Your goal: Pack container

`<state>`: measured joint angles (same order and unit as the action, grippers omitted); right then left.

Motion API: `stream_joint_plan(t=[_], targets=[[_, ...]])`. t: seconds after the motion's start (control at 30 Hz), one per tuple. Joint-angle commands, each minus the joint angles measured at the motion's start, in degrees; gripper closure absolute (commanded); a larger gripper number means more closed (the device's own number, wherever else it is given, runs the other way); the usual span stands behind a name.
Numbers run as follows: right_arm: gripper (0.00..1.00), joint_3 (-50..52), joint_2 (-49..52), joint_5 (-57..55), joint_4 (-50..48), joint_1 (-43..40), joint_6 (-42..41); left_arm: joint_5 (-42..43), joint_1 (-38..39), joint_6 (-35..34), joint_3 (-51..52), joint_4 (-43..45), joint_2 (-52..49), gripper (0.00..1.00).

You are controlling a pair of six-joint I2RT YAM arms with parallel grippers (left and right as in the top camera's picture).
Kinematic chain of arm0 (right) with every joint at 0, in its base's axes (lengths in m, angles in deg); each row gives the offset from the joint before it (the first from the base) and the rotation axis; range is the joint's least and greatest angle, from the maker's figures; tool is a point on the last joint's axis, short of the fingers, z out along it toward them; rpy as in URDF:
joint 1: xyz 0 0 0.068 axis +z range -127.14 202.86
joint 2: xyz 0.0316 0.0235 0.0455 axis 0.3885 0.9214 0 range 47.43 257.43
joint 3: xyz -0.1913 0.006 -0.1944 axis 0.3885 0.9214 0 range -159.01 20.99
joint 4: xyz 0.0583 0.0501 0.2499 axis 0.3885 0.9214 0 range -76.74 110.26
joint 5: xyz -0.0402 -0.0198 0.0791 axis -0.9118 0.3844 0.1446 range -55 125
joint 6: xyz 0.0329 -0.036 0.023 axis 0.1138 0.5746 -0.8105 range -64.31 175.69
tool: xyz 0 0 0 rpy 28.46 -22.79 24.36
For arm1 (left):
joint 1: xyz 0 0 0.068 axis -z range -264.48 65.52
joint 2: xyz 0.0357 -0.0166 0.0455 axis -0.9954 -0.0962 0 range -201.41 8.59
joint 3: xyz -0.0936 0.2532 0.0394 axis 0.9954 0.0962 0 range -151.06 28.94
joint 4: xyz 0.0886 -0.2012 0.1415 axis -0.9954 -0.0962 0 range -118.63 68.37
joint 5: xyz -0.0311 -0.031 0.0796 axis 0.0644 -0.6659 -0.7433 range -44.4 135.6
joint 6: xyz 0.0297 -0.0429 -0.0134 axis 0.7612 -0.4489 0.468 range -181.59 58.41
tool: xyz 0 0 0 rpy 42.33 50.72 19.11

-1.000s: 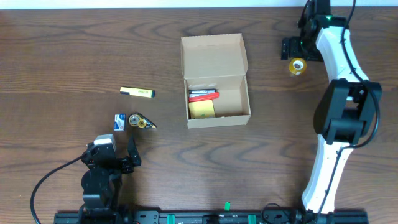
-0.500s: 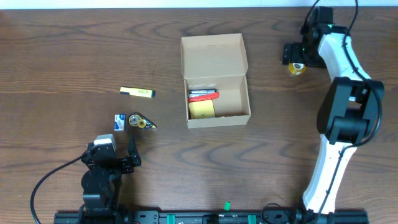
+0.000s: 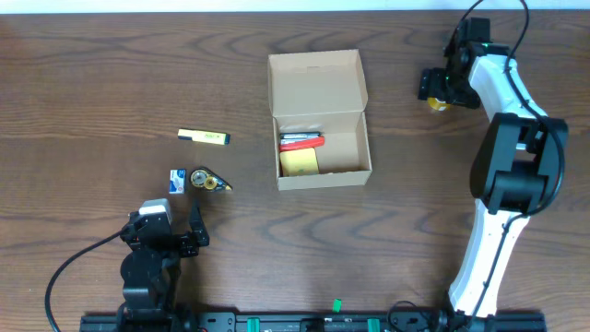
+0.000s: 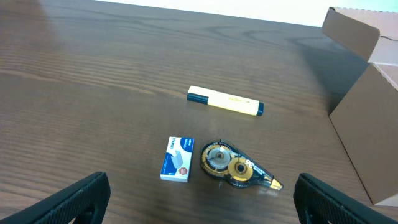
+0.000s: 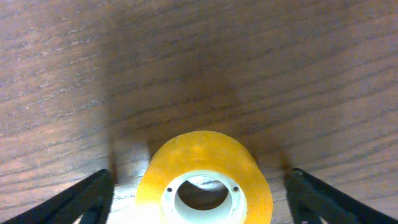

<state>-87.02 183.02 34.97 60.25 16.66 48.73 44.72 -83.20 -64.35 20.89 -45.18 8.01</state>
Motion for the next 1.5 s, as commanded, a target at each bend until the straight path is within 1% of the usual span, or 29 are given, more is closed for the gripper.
stream_joint_plan(t=[0.0, 0.07, 0.13, 0.23, 0.43, 0.47, 0.53, 0.57, 0.63, 0.87, 0.93, 1.13, 1.33, 1.47], targets=[[0.2, 0.7, 0.5, 0.3, 0.1, -0.2, -1.2, -0.8, -0.3, 0.6, 1.1, -0.3, 0.3, 0.05], [0.31, 0.7, 0.5, 0.3, 0.1, -0.2, -1.4, -0.8, -0.3, 0.6, 1.1, -0.3, 0.3, 0.05], [0.38, 0.7, 0.5, 0.3, 0.1, -0.2, -2.2, -0.8, -0.3, 0.7, 1.1, -0.3, 0.3, 0.05], [0.46, 0.7, 0.5, 0.3, 0.1, -0.2, -2.3, -0.8, -0.3, 0.6, 1.1, -0.3, 0.3, 0.05], [0.71, 0.5, 0.5, 0.6, 0.1, -0.1, -7.0, -0.8, -0.3, 0.6, 1.1, -0.3, 0.3, 0.05], [0.76, 0.4, 0.5, 1.0, 0.1, 0.0, -7.9, -0.8, -0.3, 0.6, 1.1, -0.3, 0.3, 0.05], [0.93, 0.1, 0.2, 4.0, 0.5, 0.3, -7.8, -0.8, -0.3, 0.6, 1.1, -0.3, 0.3, 0.05], [0.98, -0.5, 0.0, 5.6, 1.0, 0.5, -7.9, -0.8, -0.3, 0.6, 1.1, -0.3, 0.3, 0.05], [0.99, -2.4, -0.3, 7.1, 3.5, 1.4, -8.1, -0.8, -0.3, 0.6, 1.1, -0.3, 0.3, 0.05], [0.99, -16.4, -1.9, 7.1, 21.0, 7.5, -8.0, -0.8, -0.3, 0.6, 1.1, -0.3, 0.3, 0.05], [0.99, -20.6, -2.8, 6.9, 23.4, 9.8, -8.8, -0.8, -0.3, 0.6, 1.1, -0.3, 0.3, 0.05], [0.99, -30.2, -5.4, 5.8, 26.4, 16.9, -11.8, -0.8, -0.3, 0.7, 1.1, -0.3, 0.3, 0.05], [0.99, -31.7, -7.1, 0.9, 33.9, 25.8, -24.4, -0.8, -0.3, 0.6, 1.1, -0.3, 0.3, 0.05], [0.99, -31.6, -7.1, -0.1, 37.2, 30.0, -28.5, -0.8, -0.3, 0.7, 1.1, -0.3, 0.3, 0.05]])
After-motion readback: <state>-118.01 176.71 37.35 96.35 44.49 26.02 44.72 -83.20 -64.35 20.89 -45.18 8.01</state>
